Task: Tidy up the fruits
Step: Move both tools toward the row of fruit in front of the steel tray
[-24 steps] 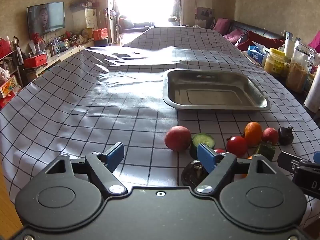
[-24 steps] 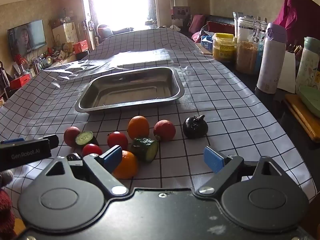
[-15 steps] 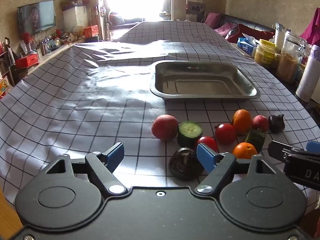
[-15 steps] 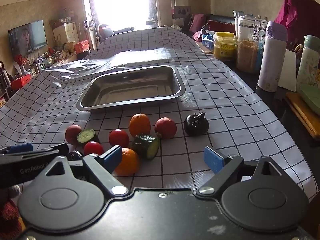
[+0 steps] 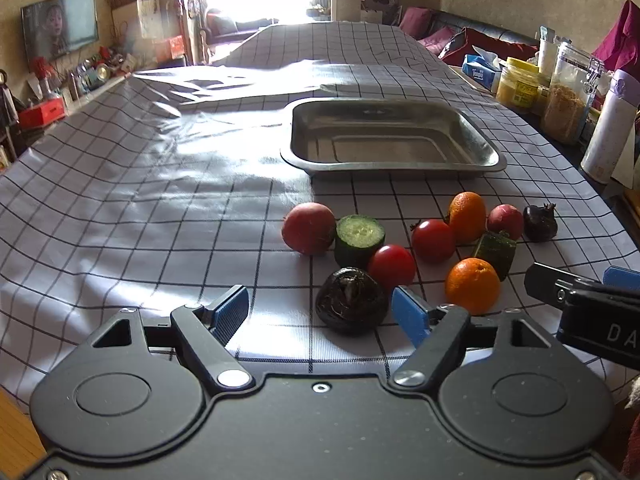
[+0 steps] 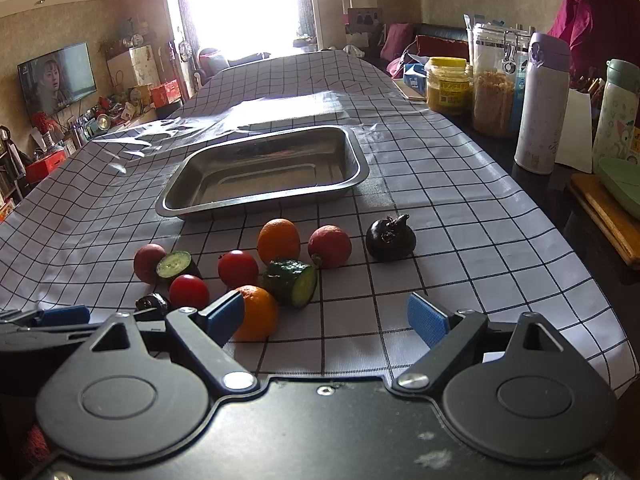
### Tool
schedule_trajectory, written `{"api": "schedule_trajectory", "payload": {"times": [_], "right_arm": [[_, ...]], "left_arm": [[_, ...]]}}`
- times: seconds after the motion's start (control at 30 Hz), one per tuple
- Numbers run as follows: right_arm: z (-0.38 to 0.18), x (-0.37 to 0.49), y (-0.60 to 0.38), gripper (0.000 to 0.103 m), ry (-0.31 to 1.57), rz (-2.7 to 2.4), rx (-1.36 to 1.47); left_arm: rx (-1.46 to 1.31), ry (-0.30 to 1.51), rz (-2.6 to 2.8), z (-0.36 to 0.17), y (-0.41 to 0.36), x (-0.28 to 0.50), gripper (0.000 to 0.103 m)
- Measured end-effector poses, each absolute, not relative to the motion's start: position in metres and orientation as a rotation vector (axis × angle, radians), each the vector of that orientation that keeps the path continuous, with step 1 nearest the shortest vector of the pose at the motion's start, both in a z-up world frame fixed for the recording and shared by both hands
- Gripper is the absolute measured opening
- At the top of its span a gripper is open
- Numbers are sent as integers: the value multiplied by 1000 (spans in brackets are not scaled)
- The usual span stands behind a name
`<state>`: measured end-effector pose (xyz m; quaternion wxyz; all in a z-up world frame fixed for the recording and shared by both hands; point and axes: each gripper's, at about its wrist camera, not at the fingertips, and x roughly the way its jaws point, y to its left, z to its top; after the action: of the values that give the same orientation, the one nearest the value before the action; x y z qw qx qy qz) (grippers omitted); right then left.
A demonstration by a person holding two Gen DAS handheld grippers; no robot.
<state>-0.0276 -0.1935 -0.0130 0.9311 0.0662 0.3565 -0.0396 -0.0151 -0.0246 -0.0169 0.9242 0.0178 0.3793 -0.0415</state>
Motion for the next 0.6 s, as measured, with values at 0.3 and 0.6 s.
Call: {"api": "schedule_trajectory", "payload": {"times": [0.3, 0.6], "right_arm": [[-15, -27, -194, 93, 738, -81, 139], [-15, -25, -196, 93, 741, -87, 143]], "left_arm": [[69, 798, -46, -13, -28, -13, 80], [99, 808, 11, -9, -30, -14, 79]]}}
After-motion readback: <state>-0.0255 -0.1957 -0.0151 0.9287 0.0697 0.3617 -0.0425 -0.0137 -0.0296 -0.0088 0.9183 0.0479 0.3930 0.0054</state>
